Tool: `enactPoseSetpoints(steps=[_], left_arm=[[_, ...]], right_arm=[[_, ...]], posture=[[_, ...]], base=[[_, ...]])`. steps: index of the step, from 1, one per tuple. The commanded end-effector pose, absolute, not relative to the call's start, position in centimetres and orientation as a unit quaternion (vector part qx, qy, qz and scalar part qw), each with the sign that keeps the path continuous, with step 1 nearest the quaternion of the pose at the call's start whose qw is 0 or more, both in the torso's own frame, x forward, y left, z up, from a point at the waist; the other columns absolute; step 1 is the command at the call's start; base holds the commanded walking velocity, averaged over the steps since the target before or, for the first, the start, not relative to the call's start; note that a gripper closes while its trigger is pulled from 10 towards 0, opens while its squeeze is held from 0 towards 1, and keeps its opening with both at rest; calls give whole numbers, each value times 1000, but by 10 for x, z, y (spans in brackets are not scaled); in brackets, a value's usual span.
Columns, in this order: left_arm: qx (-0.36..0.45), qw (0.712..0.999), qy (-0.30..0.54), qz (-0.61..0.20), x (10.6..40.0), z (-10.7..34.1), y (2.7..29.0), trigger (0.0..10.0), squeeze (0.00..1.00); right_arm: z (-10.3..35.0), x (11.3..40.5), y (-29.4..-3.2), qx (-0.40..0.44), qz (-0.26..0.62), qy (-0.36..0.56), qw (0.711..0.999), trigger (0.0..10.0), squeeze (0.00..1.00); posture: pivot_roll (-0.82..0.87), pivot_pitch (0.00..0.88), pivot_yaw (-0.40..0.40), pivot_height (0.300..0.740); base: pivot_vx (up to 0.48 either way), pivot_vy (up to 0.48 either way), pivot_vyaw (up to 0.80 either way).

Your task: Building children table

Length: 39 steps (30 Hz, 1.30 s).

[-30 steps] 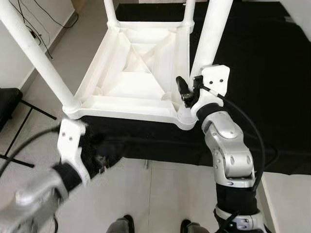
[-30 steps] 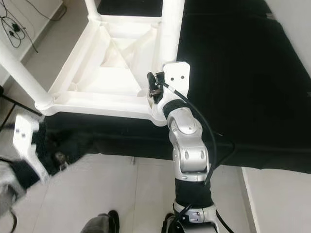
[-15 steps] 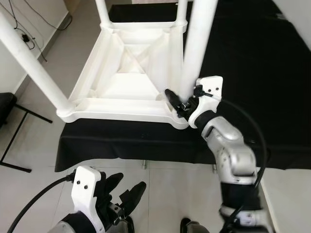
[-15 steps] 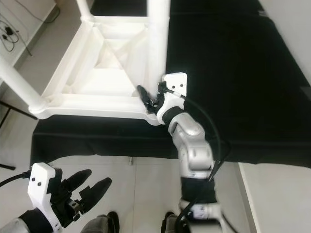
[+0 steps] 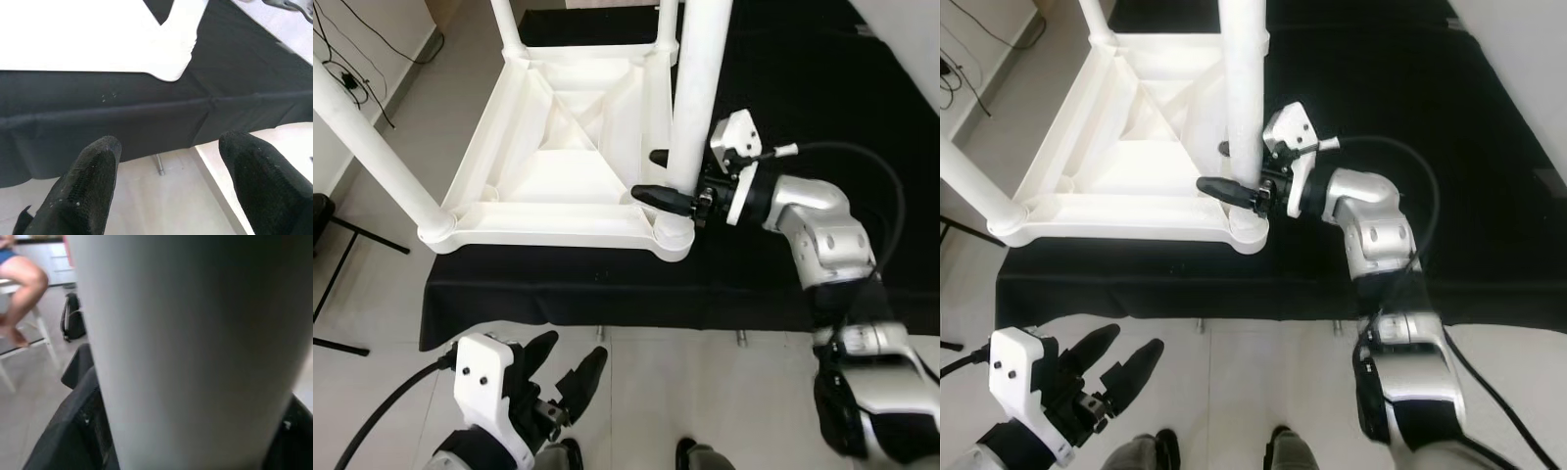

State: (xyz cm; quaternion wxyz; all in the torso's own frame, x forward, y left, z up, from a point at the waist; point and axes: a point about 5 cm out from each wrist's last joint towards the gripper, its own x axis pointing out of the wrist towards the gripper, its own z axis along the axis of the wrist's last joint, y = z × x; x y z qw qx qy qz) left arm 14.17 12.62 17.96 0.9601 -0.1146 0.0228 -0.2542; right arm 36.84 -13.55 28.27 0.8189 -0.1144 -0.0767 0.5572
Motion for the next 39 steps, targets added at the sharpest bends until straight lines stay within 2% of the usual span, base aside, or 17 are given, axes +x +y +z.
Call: enactPoseSetpoints(steps=[1, 2, 3, 13, 18, 20, 22, 23, 25, 26, 27, 28, 30, 32, 37, 38, 39], left_arm=[[-110, 961, 35, -253, 141, 173, 127, 10000, 0], [-110, 961, 35, -253, 141, 173, 127, 10000, 0], [-111, 961, 32, -252, 141, 173, 126, 10000, 0], [-127, 956, 15, -262, 143, 170, 123, 10000, 0], [-131, 955, 12, -265, 145, 168, 122, 10000, 0], [-131, 955, 10, -267, 146, 167, 122, 10000, 0], [-131, 955, 9, -267, 146, 166, 122, 10000, 0], [-132, 955, 7, -265, 145, 165, 123, 10000, 0], [-132, 955, 7, -265, 145, 165, 123, 10000, 0], [-132, 956, 5, -262, 145, 165, 124, 10000, 0], [-133, 957, 2, -259, 146, 165, 126, 10000, 0], [-133, 957, -1, -257, 147, 165, 127, 10000, 0], [-133, 956, -2, -260, 148, 165, 126, 10000, 0], [-132, 955, -3, -264, 151, 164, 126, 10000, 0], [-133, 955, -5, -266, 153, 162, 126, 10000, 0], [-134, 955, -8, -266, 154, 162, 126, 10000, 0], [-134, 955, -8, -266, 154, 162, 126, 10000, 0]], right_arm=[[279, 370, -131, -114, 575, -68, 807, 3804, 0], [279, 370, -131, -114, 575, -68, 807, 3804, 0], [280, 371, -132, -109, 583, -66, 802, 0, 0], [277, 371, -140, -98, 634, -48, 766, 0, 0], [274, 372, -144, -94, 626, -51, 772, 0, 0], [267, 375, -149, -101, 569, -53, 814, 0, 0], [263, 377, -150, -106, 540, -52, 833, 0, 0], [248, 380, -147, -100, 416, -41, 903, 0, 0], [248, 380, -147, -100, 416, -41, 903, 0, 0], [217, 363, -133, -78, 283, 4, 956, 0, 0], [198, 340, -122, -86, 203, 21, 975, 0, 0], [191, 322, -116, -87, 156, 27, 984, 0, 0], [186, 315, -105, -80, 164, 30, 983, 0, 0], [183, 320, -92, -75, 194, 28, 978, 0, 0], [189, 332, -91, -80, 208, 15, 975, 0, 0], [194, 335, -91, -78, 202, 10, 976, 10000, 0], [194, 335, -91, -78, 202, 10, 976, 10000, 0]], posture=[[80, 239, 4, 740], [80, 239, 4, 740], [79, 238, 2, 740], [39, 234, 0, 740], [20, 224, 4, 740], [16, 219, -7, 740], [16, 219, -7, 740], [11, 214, -35, 740], [11, 214, -35, 740], [-1, 208, -36, 740], [-14, 218, -12, 740], [-17, 224, -4, 740], [-19, 215, 1, 740], [-8, 205, -1, 740], [-13, 198, -8, 740], [-6, 199, -12, 740], [-6, 199, -12, 740]], base=[[0, 0, 0], [0, 0, 0], [0, 0, 0], [0, 0, 0], [0, 0, 0], [0, 0, 0], [0, 0, 0], [0, 0, 0], [0, 0, 0], [0, 0, 0], [0, 0, 0], [0, 0, 0], [0, 0, 0], [0, 0, 0], [0, 0, 0], [0, 0, 0], [0, 0, 0]])
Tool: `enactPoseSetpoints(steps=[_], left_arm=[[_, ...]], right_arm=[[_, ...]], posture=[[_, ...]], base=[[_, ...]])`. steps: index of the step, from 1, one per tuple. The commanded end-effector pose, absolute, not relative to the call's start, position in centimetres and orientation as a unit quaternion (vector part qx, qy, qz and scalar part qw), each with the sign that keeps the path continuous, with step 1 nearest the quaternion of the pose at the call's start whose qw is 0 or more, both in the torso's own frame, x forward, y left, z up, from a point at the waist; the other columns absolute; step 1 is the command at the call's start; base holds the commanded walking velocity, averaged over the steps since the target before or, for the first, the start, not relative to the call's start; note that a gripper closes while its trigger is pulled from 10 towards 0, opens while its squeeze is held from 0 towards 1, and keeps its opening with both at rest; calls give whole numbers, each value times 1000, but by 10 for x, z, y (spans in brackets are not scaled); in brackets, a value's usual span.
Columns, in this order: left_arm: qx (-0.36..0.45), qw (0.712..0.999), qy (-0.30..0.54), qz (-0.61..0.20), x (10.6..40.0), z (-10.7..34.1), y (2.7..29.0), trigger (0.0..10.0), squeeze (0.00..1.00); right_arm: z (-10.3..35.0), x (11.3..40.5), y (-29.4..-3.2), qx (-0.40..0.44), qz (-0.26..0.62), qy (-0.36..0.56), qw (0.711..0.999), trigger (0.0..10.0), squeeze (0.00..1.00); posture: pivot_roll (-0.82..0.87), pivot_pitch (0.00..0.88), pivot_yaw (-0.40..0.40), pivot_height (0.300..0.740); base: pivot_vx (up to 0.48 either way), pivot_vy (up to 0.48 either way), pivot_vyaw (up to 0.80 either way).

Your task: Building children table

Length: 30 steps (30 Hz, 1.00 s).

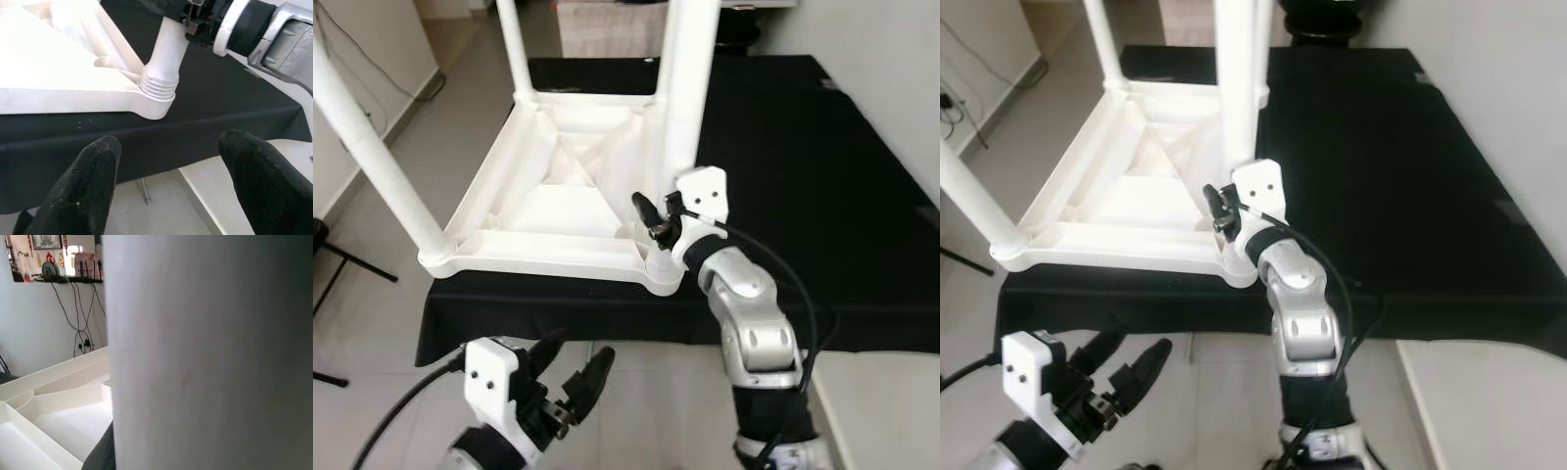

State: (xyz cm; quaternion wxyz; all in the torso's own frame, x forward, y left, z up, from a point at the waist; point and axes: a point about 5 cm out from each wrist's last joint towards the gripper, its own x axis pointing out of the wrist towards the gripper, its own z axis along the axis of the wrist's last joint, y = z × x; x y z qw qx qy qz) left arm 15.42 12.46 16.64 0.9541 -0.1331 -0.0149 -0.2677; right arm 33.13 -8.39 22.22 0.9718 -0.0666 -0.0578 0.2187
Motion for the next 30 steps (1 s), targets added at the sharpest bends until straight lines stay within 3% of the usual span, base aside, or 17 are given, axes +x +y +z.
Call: enactPoseSetpoints(steps=[1, 3, 4, 5, 6, 10, 12, 13, 14, 15, 16, 19, 24, 27, 28, 29, 30], left_arm=[[-134, 955, -9, -266, 154, 163, 126, 10000, 0], [-134, 955, -12, -266, 154, 163, 127, 10000, 0], [-134, 955, -13, -266, 155, 163, 127, 10000, 0], [-134, 955, -13, -266, 155, 163, 127, 10000, 0], [-134, 955, -15, -266, 156, 163, 127, 10000, 0], [-133, 955, -17, -266, 158, 164, 127, 10000, 0], [-134, 954, -18, -267, 160, 163, 126, 10000, 0], [-134, 954, -19, -268, 160, 163, 126, 10000, 0], [-135, 954, -19, -268, 160, 163, 125, 10000, 0], [-135, 954, -19, -268, 160, 163, 125, 10000, 0], [-135, 954, -20, -268, 160, 164, 125, 10000, 0], [-136, 954, -22, -266, 161, 164, 125, 10000, 0], [-136, 954, -23, -265, 160, 164, 124, 10000, 0], [-136, 954, -23, -264, 160, 165, 124, 10000, 0], [-136, 954, -24, -264, 159, 165, 124, 10000, 0], [-136, 954, -24, -264, 159, 165, 124, 10000, 0], [-137, 954, -23, -265, 159, 165, 123, 10000, 0]], right_arm=[[196, 336, -92, -76, 202, 7, 976, 10000, 0], [202, 332, -87, -65, 206, 2, 976, 10000, 0], [209, 330, -84, -51, 227, -10, 973, 10000, 914], [209, 330, -84, -51, 227, -10, 973, 10000, 914], [218, 328, -78, -33, 279, -23, 960, 10000, 1000], [231, 329, -73, -13, 366, -47, 929, 10000, 1000], [242, 332, -78, -35, 474, -73, 877, 10000, 1000], [246, 333, -83, -58, 525, -76, 846, 10000, 631], [247, 334, -89, -78, 564, -73, 819, 10000, 71], [247, 334, -89, -78, 564, -73, 819, 10000, 71], [246, 336, -94, -98, 584, -67, 803, 10000, 0], [247, 353, -107, -109, 589, -45, 799, 10000, 0], [254, 363, -108, -97, 590, -42, 800, 10000, 0], [258, 367, -107, -93, 609, -38, 787, 10000, 0], [260, 369, -106, -89, 623, -37, 776, 9294, 0], [260, 369, -106, -89, 623, -37, 776, 9294, 0], [262, 370, -105, -84, 636, -37, 766, 0, 0]], posture=[[-6, 199, -12, 740], [3, 200, -14, 740], [15, 200, -13, 740], [15, 200, -13, 740], [25, 197, -12, 740], [35, 193, -11, 740], [53, 185, -23, 740], [55, 184, -24, 740], [55, 184, -24, 740], [55, 184, -24, 740], [59, 183, -28, 740], [65, 182, -34, 740], [80, 187, -36, 740], [73, 193, -36, 740], [62, 193, -38, 740], [62, 193, -38, 740], [57, 190, -38, 740]], base=[[0, 0, 0], [0, 0, 0], [0, 0, 0], [0, 0, 0], [0, 0, 0], [0, 0, 0], [0, 0, 0], [0, 0, 0], [0, 0, 0], [0, 0, 0], [0, 0, 0], [0, 0, 0], [0, 0, 0], [0, 0, 0], [0, 0, 0], [0, 0, 0], [0, 0, 0]])
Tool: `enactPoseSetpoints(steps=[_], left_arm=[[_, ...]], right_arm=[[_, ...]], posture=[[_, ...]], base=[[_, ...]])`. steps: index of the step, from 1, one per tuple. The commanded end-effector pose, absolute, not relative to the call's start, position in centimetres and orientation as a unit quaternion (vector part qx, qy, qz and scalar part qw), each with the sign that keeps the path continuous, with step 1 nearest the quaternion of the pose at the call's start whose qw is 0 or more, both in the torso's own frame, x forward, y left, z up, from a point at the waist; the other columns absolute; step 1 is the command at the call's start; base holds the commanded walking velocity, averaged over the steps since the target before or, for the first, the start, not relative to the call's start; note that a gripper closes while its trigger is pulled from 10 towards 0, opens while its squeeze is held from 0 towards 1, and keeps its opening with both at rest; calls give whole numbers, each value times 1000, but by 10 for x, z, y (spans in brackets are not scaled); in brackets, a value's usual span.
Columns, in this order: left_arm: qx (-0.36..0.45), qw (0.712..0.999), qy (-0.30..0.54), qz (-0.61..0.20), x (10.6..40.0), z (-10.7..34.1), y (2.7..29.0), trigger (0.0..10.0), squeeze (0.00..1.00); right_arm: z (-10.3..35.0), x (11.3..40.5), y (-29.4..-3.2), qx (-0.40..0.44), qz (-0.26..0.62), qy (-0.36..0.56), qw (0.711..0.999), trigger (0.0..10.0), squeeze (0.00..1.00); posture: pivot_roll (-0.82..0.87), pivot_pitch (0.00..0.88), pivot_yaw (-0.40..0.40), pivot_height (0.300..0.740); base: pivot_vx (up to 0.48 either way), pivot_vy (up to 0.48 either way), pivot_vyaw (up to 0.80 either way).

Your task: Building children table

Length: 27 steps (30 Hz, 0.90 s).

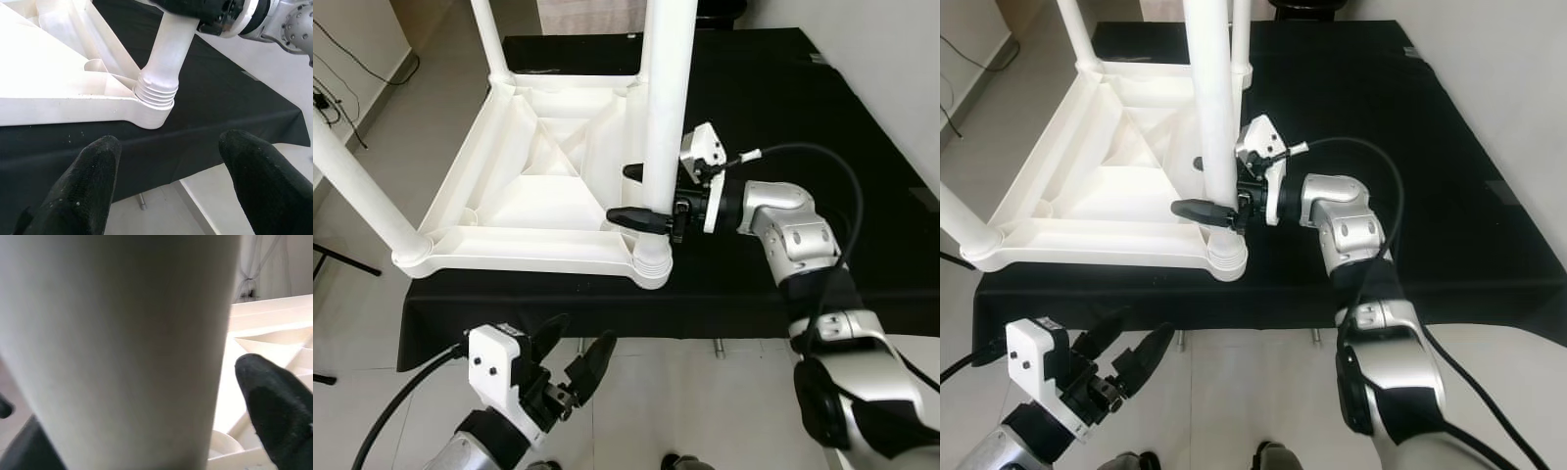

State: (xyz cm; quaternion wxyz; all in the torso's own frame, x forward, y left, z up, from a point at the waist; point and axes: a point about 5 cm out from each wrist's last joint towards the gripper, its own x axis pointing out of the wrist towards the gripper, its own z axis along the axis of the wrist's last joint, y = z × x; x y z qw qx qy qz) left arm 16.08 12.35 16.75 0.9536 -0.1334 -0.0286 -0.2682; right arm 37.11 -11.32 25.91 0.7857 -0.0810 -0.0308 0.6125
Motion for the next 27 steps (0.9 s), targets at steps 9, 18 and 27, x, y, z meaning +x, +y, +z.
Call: enactPoseSetpoints(steps=[9, 18, 27], left_arm=[[-139, 954, -22, -266, 158, 163, 123, 10000, 0], [-140, 954, -22, -266, 158, 163, 122, 10000, 0], [-143, 953, -24, -265, 157, 163, 124, 10000, 0]], right_arm=[[260, 372, -104, -72, 674, -35, 735, 0, 0], [260, 378, -112, -79, 635, -52, 766, 0, 0], [206, 367, -97, -54, 282, -7, 958, 0, 0]], posture=[[55, 191, -33, 740], [41, 189, -34, 740], [19, 199, -42, 740]], base=[[0, 0, 0], [0, 0, 0], [0, 0, 0]])
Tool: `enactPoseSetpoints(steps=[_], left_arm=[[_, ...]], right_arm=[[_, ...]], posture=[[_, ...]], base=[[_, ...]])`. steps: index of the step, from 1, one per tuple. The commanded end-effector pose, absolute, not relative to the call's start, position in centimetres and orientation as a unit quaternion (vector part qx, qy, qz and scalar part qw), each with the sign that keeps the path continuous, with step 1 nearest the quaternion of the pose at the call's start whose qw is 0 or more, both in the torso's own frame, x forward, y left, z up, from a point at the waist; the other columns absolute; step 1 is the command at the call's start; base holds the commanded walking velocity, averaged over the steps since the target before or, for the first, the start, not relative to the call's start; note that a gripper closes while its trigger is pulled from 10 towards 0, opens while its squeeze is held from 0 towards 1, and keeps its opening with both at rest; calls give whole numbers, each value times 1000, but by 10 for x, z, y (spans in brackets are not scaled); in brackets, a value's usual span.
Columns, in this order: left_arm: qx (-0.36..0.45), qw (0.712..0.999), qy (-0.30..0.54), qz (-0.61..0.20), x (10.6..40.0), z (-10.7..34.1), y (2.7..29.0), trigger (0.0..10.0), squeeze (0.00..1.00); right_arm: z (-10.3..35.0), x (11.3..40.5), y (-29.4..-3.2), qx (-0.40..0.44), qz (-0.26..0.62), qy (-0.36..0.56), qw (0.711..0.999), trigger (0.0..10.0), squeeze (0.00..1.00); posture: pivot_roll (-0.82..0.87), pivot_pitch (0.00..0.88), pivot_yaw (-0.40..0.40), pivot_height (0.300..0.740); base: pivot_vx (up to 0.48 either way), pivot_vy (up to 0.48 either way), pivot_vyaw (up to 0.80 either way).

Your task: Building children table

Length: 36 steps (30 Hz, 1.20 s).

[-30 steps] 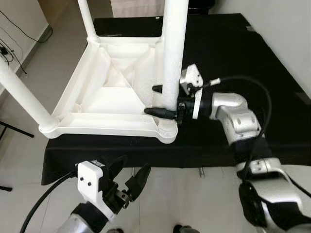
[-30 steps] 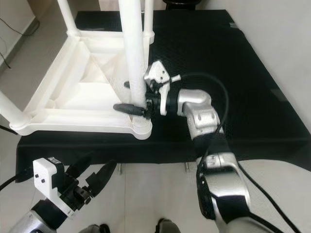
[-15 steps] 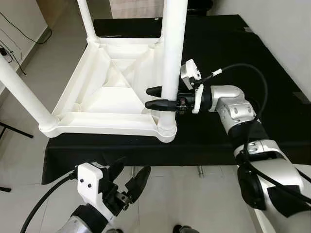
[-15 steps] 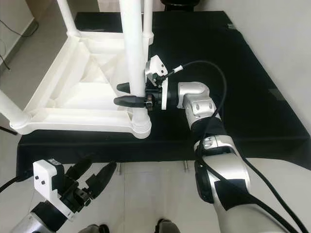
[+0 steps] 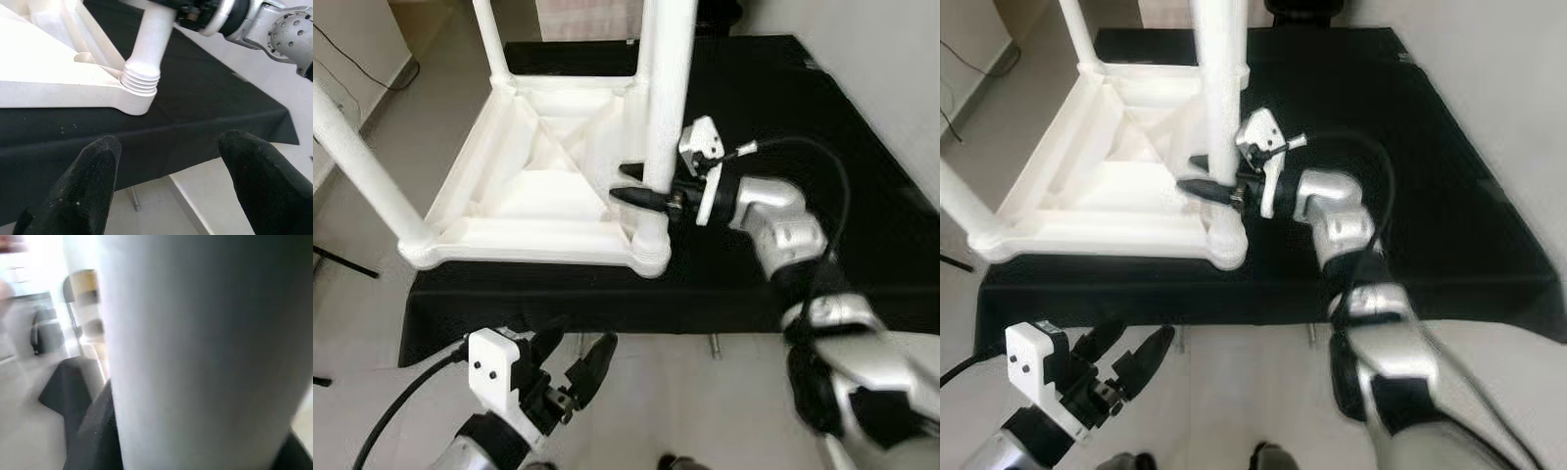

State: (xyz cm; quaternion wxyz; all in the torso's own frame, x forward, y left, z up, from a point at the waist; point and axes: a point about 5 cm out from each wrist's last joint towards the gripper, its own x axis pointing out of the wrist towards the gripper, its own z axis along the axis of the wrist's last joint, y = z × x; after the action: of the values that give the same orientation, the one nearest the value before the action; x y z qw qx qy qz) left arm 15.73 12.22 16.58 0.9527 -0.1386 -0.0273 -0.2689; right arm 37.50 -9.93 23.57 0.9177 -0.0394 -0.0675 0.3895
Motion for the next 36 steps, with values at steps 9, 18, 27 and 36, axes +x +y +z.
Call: enactPoseSetpoints(steps=[9, 18, 27, 36], left_arm=[[-142, 953, -23, -266, 159, 162, 124, 10000, 0], [-140, 954, -29, -263, 163, 162, 125, 10000, 0], [-138, 954, -33, -263, 166, 163, 124, 10000, 0], [-139, 954, -34, -263, 165, 163, 124, 10000, 0]], right_arm=[[181, 334, -56, -64, 263, 14, 962, 0, 0], [211, 333, -42, -25, 343, -26, 939, 10000, 1000], [249, 336, -52, -54, 596, -90, 796, 10000, 0], [262, 350, -71, -72, 665, -76, 740, 10000, 0]], posture=[[21, 172, -34, 740], [19, 157, -35, 740], [28, 152, -36, 740], [34, 161, -32, 740]], base=[[0, 0, 0], [0, 0, 0], [0, 0, 0], [0, 0, 0]])
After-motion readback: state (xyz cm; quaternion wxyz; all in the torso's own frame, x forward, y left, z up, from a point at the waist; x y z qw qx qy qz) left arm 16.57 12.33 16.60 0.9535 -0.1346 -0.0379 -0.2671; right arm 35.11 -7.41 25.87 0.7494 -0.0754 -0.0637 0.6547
